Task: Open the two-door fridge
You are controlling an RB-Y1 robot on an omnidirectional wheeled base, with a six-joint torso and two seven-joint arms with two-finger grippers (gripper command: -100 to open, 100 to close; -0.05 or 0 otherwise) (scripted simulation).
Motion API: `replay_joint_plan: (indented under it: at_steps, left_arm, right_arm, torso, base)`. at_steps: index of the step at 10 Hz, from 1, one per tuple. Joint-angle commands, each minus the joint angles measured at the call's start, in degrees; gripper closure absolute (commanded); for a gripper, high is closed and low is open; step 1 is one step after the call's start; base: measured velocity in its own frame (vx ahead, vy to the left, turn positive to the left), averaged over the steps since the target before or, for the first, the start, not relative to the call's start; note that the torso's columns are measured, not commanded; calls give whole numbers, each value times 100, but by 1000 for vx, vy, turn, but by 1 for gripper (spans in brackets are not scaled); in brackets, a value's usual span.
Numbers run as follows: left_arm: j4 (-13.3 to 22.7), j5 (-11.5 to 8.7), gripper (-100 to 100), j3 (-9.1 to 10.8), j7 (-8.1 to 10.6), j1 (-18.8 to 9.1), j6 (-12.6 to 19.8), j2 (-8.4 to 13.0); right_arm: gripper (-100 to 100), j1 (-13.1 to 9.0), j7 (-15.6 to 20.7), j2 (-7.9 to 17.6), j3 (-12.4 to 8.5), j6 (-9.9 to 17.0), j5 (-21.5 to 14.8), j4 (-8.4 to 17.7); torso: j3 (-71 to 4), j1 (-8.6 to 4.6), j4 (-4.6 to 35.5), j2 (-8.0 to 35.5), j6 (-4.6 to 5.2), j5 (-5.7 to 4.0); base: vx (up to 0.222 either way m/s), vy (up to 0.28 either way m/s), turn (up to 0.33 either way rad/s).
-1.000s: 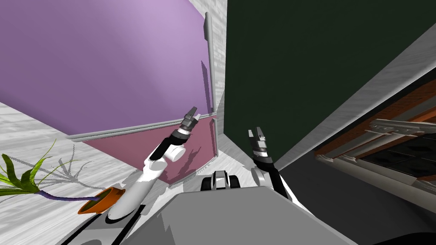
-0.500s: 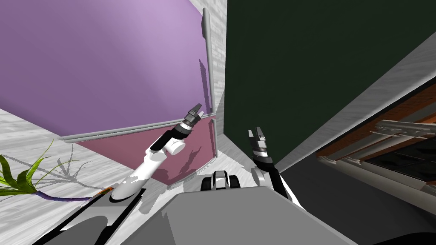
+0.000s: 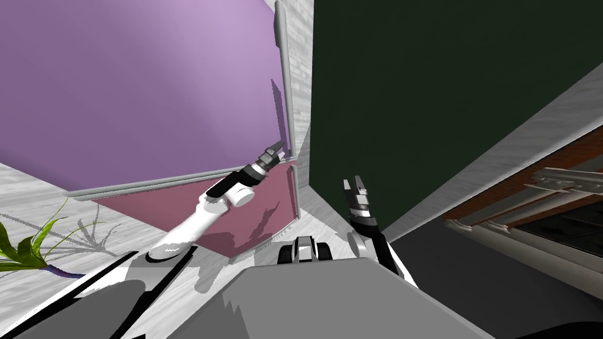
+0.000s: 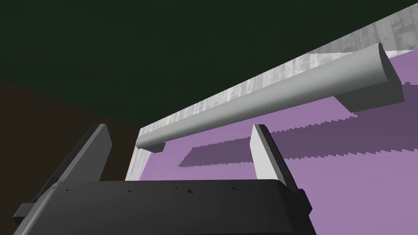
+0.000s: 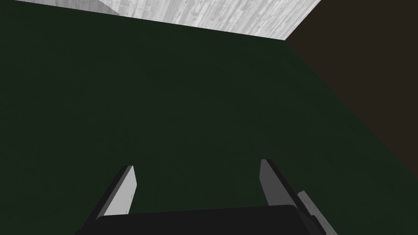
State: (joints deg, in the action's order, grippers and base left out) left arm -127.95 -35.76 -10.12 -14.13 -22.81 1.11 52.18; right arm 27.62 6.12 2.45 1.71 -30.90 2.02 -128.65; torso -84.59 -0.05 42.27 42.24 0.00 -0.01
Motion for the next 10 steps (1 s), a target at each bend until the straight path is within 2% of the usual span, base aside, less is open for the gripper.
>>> replay_joint_plan:
  at_steps: [1,2,3,5,6,8,9,10]
  left_arm:
    - [151,-279,-100,-165,5,-401,200,423]
    - [250,-447,-100,-267,14,-552,311,618]
    - [250,-447,-100,-267,14,-624,311,720]
    - [458,-771,-100,-474,41,-1001,523,1131]
    - [458,-771,-100,-474,41,-1036,523,1211]
    - [669,-1071,-100,-677,75,-1393,722,1610]
    - [669,-1071,-100,-677,75,-1414,722,1677]
    - [772,-1212,-100,-775,92,-1591,815,1890]
  right_arm:
    - [0,0,0,0,0,0,0,0]
    - [0,0,0,0,0,0,0,0]
    - [0,0,0,0,0,0,0,0]
    - [0,0,0,0,0,0,0,0]
    - [0,0,0,0,0,0,0,0]
    - [0,0,0,0,0,0,0,0]
    - [0,0,0,0,0,0,0,0]
    - [0,0,0,0,0,0,0,0]
  torso:
    - [0,1,0,0,1,0]
    - [0,2,0,1,0,0]
    - [0,2,0,0,0,0]
    - [4,9,2,7,0,3]
    - [-1,-3,0,-2,0,-1]
    - [6,5,3,9,0,1]
    - [1,6,1,1,0,1]
    - [2,13,1,5,0,3]
  base:
    - [50,-60,17]
    - [61,-70,36]
    - [45,-49,21]
    - [60,-65,31]
    - [50,-68,21]
    - [52,-68,33]
    - [50,-46,14]
    - [31,-41,17]
